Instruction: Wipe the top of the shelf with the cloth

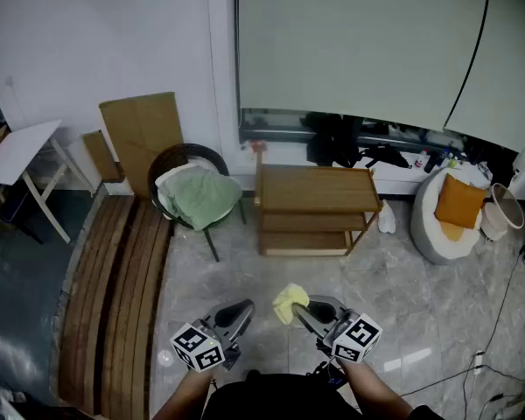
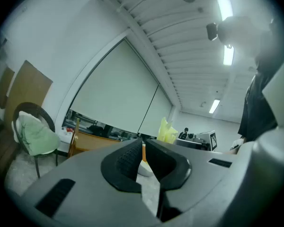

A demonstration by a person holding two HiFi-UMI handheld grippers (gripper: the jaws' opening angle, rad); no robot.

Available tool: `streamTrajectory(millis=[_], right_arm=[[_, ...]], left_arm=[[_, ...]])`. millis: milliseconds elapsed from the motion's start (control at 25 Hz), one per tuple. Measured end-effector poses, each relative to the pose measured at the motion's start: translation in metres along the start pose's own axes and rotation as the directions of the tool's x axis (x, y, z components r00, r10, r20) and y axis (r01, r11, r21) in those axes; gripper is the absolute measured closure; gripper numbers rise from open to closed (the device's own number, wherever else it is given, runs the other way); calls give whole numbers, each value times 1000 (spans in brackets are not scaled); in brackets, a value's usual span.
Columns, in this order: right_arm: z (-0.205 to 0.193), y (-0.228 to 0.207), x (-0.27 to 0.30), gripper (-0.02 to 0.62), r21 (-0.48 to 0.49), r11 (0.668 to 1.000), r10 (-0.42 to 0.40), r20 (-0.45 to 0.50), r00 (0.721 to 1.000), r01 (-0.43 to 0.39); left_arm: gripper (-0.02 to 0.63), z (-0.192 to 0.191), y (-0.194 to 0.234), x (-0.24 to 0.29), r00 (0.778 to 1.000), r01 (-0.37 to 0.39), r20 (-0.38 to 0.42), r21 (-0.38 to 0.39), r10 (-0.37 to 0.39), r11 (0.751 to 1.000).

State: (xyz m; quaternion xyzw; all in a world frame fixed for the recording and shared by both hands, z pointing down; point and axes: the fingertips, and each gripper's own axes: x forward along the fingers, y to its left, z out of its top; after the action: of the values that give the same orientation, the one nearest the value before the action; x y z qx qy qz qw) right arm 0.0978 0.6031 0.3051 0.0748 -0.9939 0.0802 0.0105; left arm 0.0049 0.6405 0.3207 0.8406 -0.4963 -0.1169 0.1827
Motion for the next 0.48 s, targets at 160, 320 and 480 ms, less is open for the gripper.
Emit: streamTrajectory(millis=[160, 320, 480], right_arm=[[-4, 4, 26, 549, -14, 1000, -21, -13, 1000, 21], [-11, -3, 33, 549, -14, 996, -90, -35, 995, 89], [-14, -17, 27, 549, 5, 985, -171, -32, 985, 171]], left_arm=[[594, 2, 18, -6, 1000, 6, -11, 1, -6, 1000], [594, 1, 33, -5, 999, 27, -30, -14, -27, 1000], [594, -7, 47, 3, 997, 59, -51, -40, -61, 997]])
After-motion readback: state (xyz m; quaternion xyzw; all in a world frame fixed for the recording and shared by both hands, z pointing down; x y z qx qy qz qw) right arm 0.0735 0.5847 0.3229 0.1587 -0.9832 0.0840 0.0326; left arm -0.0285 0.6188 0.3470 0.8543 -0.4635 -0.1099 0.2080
